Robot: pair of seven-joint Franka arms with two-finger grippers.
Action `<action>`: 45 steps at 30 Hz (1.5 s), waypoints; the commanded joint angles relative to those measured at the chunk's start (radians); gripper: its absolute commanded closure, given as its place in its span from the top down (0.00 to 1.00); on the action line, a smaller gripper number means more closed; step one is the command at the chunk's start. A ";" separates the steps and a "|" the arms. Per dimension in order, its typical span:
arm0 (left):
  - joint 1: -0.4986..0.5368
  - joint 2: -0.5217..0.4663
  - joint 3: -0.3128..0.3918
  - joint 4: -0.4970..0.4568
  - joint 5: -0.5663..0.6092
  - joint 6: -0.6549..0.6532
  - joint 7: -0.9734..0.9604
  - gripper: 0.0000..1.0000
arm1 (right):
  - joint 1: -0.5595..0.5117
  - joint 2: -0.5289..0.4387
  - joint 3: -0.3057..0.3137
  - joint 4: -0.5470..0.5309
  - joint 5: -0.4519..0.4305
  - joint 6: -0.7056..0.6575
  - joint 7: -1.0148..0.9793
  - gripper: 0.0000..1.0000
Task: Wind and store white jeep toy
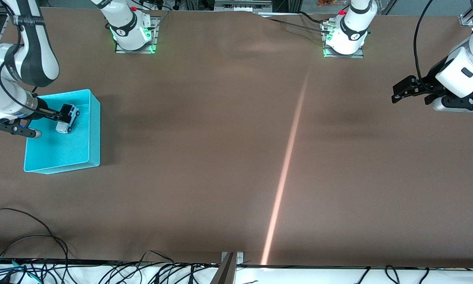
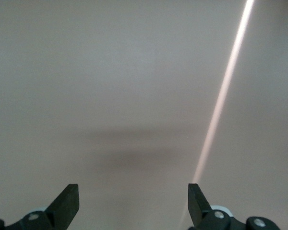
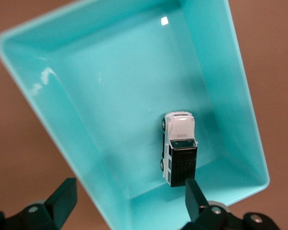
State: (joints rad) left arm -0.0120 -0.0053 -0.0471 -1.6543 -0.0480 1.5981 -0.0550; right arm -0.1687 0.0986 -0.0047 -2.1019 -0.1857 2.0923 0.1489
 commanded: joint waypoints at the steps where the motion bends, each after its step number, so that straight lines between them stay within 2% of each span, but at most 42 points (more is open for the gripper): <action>1: 0.006 0.002 -0.001 0.008 -0.016 0.002 0.012 1.00 | 0.011 -0.062 0.063 0.048 0.002 -0.055 0.079 1.00; 5: 0.006 0.002 -0.001 0.008 -0.016 0.002 0.012 1.00 | 0.011 -0.089 0.103 0.115 0.092 -0.110 0.139 1.00; 8: 0.006 0.002 -0.001 0.008 -0.016 0.002 0.012 1.00 | 0.014 -0.089 0.129 0.212 0.156 -0.184 0.141 1.00; 15: 0.006 0.002 -0.001 0.008 -0.016 0.002 0.012 1.00 | 0.015 -0.088 0.124 0.405 0.267 -0.314 0.132 1.00; 20: 0.006 0.002 -0.001 0.008 -0.016 0.002 0.012 1.00 | 0.015 -0.083 0.117 0.500 0.261 -0.441 0.098 1.00; 26: 0.006 0.002 -0.001 0.008 -0.016 0.002 0.012 1.00 | 0.014 -0.074 0.081 0.591 0.265 -0.563 -0.081 1.00; 38: 0.006 0.002 -0.001 0.008 -0.016 0.003 0.012 1.00 | 0.027 -0.030 0.092 0.615 0.261 -0.580 -0.088 1.00; 41: 0.006 0.002 -0.001 0.008 -0.016 0.003 0.012 1.00 | 0.092 -0.026 0.063 0.654 0.250 -0.580 -0.077 1.00; 45: 0.006 0.002 -0.001 0.008 -0.016 0.003 0.012 1.00 | 0.207 -0.025 -0.055 0.640 0.224 -0.567 -0.054 1.00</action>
State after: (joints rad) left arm -0.0118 -0.0053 -0.0470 -1.6543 -0.0480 1.5981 -0.0550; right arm -0.0858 0.0539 0.0554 -1.5083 0.0555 1.5450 0.0785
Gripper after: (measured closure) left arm 0.000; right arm 0.000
